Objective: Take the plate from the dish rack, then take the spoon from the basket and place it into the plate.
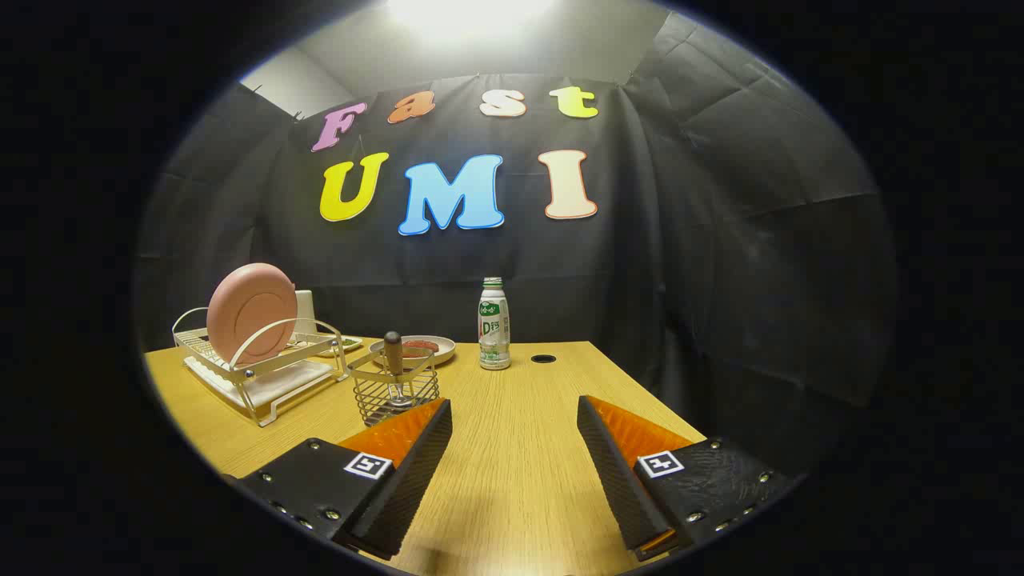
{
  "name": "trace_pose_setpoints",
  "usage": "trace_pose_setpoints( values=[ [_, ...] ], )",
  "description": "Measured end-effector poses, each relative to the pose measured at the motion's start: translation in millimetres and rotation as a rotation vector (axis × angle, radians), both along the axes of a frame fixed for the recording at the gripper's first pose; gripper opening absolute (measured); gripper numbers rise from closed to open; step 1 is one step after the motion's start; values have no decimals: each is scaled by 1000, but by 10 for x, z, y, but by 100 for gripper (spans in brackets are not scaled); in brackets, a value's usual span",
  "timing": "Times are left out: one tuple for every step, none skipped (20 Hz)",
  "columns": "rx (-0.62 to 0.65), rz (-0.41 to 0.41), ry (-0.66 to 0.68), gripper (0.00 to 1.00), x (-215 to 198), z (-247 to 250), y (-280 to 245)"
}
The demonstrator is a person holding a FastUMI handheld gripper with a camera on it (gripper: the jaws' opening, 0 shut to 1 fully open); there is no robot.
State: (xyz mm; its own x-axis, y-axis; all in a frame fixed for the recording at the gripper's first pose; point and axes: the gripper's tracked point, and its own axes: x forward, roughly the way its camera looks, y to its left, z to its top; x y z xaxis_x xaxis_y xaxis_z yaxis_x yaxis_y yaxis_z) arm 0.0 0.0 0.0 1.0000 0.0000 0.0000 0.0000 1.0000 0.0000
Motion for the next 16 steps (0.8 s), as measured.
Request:
trace_pose_setpoints(
  values=[
    [-2,-1,-7,96,11,17,-1],
    [1,-3,-1,96,42,0,-9],
    [0,-5,-4,96,84,4,-9],
    [-1,-4,5,96,169,0,-6],
    [-1,-1,16,96,283,-20,0],
    [1,-1,24,96,372,-35,4],
    [4,-5,22,96,504,-37,-22],
    [9,-12,10,96,540,9,-40],
    [19,-24,-8,96,630,74,-79],
    [27,-43,-20,96,714,112,-132],
    [33,-60,-28,96,793,166,-196],
    [35,-83,-39,96,857,225,-267],
    [34,-106,-54,96,904,315,-350],
    [33,-128,-69,96,906,397,-431],
    [28,-149,-85,96,879,492,-514],
    [18,-165,-93,96,849,559,-572]
  ],
)
